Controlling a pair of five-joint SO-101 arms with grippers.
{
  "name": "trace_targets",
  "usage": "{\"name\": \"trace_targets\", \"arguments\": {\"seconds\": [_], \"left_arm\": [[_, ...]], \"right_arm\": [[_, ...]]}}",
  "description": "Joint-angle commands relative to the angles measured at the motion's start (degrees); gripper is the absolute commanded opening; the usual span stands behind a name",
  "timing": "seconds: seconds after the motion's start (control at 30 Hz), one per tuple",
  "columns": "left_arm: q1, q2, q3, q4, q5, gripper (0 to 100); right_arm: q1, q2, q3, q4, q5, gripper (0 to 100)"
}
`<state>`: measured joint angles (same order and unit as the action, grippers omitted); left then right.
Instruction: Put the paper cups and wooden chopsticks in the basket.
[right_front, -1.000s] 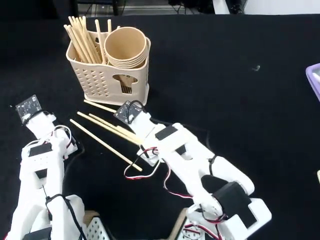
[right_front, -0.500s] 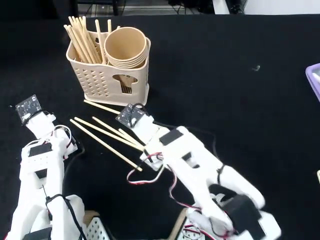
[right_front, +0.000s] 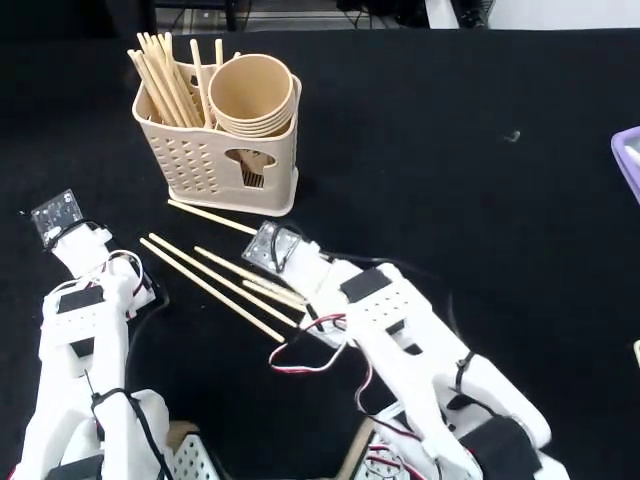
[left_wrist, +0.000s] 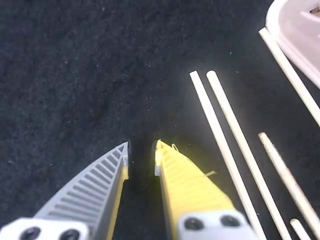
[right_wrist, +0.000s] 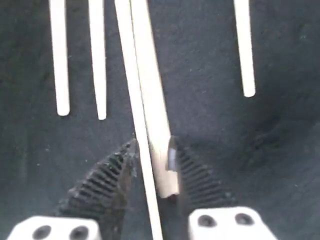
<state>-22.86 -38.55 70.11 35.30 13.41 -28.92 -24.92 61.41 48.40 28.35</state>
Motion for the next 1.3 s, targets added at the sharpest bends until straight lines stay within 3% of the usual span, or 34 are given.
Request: {"name": "trace_targets", "arguments": {"seconds": [0.0, 0.2, 0.53, 0.6, 0.7, 0.97, 1.27], "left_arm": [[0.04, -0.79, -0.31, -0.97, 0.35, 10], [0.04, -0.79, -0.31, -0.97, 0.35, 10], [0.04, -0.79, -0.31, -0.97, 0.35, 10], [0.04, -0.79, -0.31, -0.97, 0.35, 10], [0.04, -0.79, -0.31, -0.97, 0.35, 10], [-0.04, -0.79, -0.31, -0.97, 0.35, 10], [-0.04, -0.79, -0.4, -0.97, 0.35, 10]], "right_arm": [[0.97, 2.33, -3.3, -2.73, -3.6, 14.5], [-0.88, 7.69, -6.55, -6.15, -7.82, 14.8], [-5.1, 14.64, -9.63, -5.63, -5.89, 14.5], [-5.36, 14.64, -9.27, -5.54, -3.96, 12.4], [-3.52, 14.64, -9.71, -5.54, -3.16, 0.8], [4.92, 11.82, -10.07, -1.14, 2.73, 1.1], [-0.79, 3.74, -6.02, 0.97, -0.79, 1.1]]}}
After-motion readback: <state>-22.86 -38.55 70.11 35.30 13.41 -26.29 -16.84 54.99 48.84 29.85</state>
